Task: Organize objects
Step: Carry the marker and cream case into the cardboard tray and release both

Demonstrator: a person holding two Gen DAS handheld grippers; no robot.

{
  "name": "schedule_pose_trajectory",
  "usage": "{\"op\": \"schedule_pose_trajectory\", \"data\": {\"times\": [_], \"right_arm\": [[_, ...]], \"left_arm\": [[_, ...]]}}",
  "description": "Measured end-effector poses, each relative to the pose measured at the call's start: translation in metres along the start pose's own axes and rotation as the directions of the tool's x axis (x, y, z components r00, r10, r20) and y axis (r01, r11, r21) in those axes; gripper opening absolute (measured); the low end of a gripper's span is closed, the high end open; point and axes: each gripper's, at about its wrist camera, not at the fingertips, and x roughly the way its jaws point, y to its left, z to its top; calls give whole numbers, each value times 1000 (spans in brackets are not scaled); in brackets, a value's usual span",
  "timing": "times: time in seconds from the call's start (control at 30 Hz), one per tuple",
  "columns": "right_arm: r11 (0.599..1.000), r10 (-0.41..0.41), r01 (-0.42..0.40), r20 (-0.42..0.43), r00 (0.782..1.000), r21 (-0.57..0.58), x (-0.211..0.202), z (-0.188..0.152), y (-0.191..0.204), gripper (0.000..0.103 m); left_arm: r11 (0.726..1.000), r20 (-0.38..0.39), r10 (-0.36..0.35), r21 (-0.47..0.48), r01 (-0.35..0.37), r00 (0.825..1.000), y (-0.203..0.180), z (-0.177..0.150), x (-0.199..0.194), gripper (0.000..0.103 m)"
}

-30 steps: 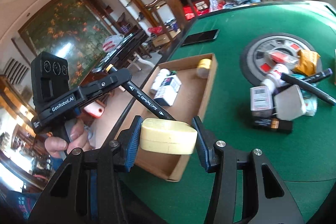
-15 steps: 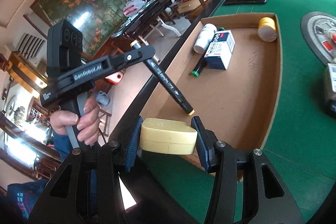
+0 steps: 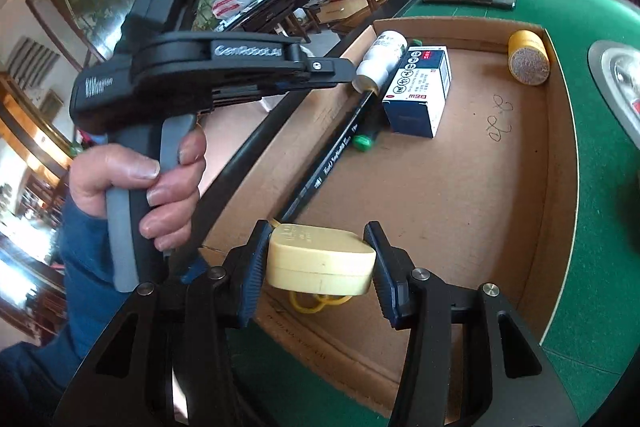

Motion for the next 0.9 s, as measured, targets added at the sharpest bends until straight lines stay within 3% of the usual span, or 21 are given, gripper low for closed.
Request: {"op": "schedule_pose_trajectory", "data": {"times": [0.23,0.47,0.73,0.9], "right_arm": [[992,-67,70,32,997,-108,8,-2,19,48],[995,-99,99,9,995,-25,24,27,1,49],[995,-23,12,117,993,95,-10,54,-37,52],[991,-8,-13,159,987,131,-40,52,-56,52]], "left_arm": [[1000,-6,-3,10,3,1000,0,-2,0,14],[1000,21,5,-12,-4,1000,4,0,-11,15],[1000,27,9,-6,-8,1000,-4,-3,-14,15],[998,29,-25,63,23,999,-35,-10,-20,15]]}}
